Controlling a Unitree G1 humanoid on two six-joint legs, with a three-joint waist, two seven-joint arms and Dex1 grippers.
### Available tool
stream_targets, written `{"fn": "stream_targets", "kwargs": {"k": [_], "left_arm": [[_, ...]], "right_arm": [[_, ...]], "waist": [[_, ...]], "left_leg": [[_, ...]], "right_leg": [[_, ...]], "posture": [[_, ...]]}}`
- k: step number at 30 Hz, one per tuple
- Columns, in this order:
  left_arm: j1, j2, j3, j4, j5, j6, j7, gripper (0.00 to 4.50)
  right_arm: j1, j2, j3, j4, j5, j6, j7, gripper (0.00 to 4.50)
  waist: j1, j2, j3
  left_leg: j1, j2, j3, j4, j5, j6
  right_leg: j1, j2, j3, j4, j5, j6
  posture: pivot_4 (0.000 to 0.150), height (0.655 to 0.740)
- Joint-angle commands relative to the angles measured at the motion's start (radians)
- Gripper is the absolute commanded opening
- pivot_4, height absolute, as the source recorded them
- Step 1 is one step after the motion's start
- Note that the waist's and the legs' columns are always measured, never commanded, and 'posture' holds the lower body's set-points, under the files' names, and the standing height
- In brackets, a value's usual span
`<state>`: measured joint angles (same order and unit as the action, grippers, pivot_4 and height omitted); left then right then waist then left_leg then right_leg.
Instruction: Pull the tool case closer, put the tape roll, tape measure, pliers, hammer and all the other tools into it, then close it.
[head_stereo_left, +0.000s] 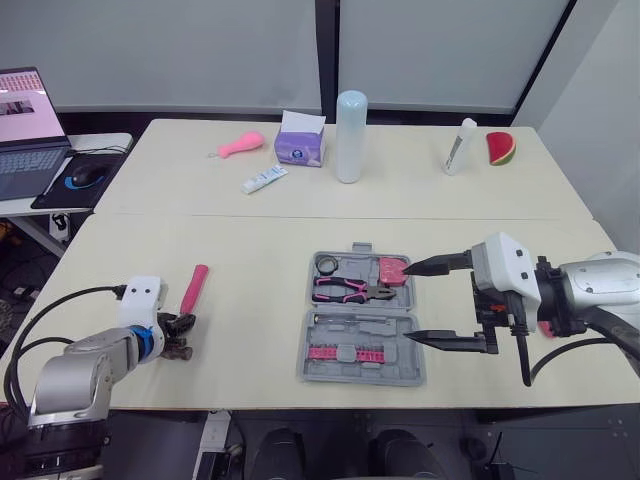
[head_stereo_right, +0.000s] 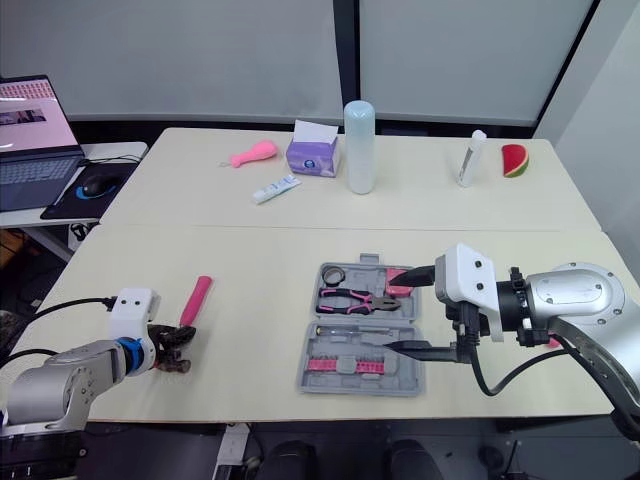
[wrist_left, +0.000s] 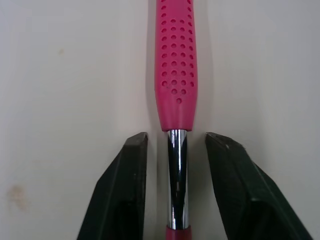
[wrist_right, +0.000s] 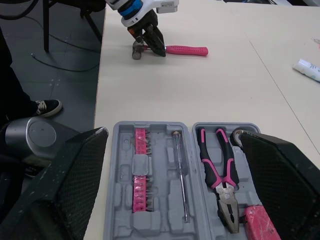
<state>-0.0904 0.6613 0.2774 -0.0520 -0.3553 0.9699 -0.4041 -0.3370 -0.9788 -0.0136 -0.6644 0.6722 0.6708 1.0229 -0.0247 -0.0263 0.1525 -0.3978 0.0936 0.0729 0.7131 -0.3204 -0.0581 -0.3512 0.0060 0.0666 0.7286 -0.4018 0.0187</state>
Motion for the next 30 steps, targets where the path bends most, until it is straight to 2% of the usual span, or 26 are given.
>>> {"fn": "stream_targets", "kwargs": {"k": [1,3,4,8,17,23,28,30], "left_arm": [[0.026,-0.023,-0.031,-0.008,-0.009,0.023,-0.021,0.69],[0.030,-0.028,-0.033,-0.029,-0.013,0.025,-0.022,0.09],[0.031,-0.031,-0.034,-0.048,-0.017,0.032,-0.022,0.03],[0.035,-0.073,-0.035,-0.217,-0.056,0.120,0.006,0.03],[-0.012,-0.295,-0.015,-0.453,-0.069,0.374,0.194,0.03],[-0.015,-0.371,-0.038,-0.483,-0.022,0.404,0.285,0.03],[-0.020,-0.397,-0.038,-0.467,-0.017,0.382,0.290,0.03],[-0.026,-0.396,-0.031,-0.468,-0.015,0.379,0.288,0.75]], "right_arm": [[-0.004,-0.012,-0.033,-0.031,0.012,0.000,-0.005,4.50],[0.004,-0.016,-0.040,-0.035,0.014,0.004,-0.005,4.50],[0.008,-0.019,-0.044,-0.036,0.016,0.006,-0.005,4.50],[0.031,-0.037,-0.067,-0.041,0.029,0.014,0.004,4.50],[0.039,-0.053,-0.068,-0.037,0.041,0.017,0.028,4.50],[0.030,-0.054,-0.057,-0.016,0.024,0.003,0.050,4.50],[0.037,-0.052,-0.055,-0.014,0.014,-0.003,0.056,4.50],[0.040,-0.053,-0.057,-0.014,0.014,-0.004,0.054,4.50]], "waist": [[0.000,0.000,0.000],[0.000,0.000,0.000],[0.000,0.000,0.000],[0.006,0.000,0.000],[0.008,-0.001,0.000],[0.007,-0.001,0.001],[0.008,-0.001,0.001],[0.008,-0.001,0.001]], "left_leg": [[0.000,0.000,0.000,0.000,0.000,0.000],[0.000,0.000,0.000,0.000,0.000,0.000],[0.000,0.000,0.000,0.000,0.000,0.000],[-0.001,0.000,0.000,0.000,0.000,0.000],[-0.001,-0.001,-0.001,0.000,0.000,0.000],[-0.001,-0.001,-0.002,0.000,0.000,0.000],[-0.001,-0.001,-0.003,0.000,0.000,0.000],[-0.001,-0.001,-0.004,0.000,0.000,0.000]], "right_leg": [[0.000,0.000,0.000,0.000,0.000,0.000],[0.000,0.000,0.000,0.000,0.000,0.000],[0.000,0.000,0.000,0.000,0.000,0.000],[0.001,0.000,0.000,-0.001,0.000,0.000],[0.001,0.001,0.000,-0.002,0.000,0.000],[0.002,0.001,0.000,-0.002,0.000,0.000],[0.003,0.001,-0.001,-0.004,0.000,0.000],[0.004,0.001,-0.001,-0.005,0.000,0.000]], "posture": [[0.150,0.7075],[0.150,0.7075],[0.150,0.7075],[0.150,0.7075],[0.150,0.7075],[0.150,0.7075],[0.150,0.7075],[0.150,0.7075]]}}
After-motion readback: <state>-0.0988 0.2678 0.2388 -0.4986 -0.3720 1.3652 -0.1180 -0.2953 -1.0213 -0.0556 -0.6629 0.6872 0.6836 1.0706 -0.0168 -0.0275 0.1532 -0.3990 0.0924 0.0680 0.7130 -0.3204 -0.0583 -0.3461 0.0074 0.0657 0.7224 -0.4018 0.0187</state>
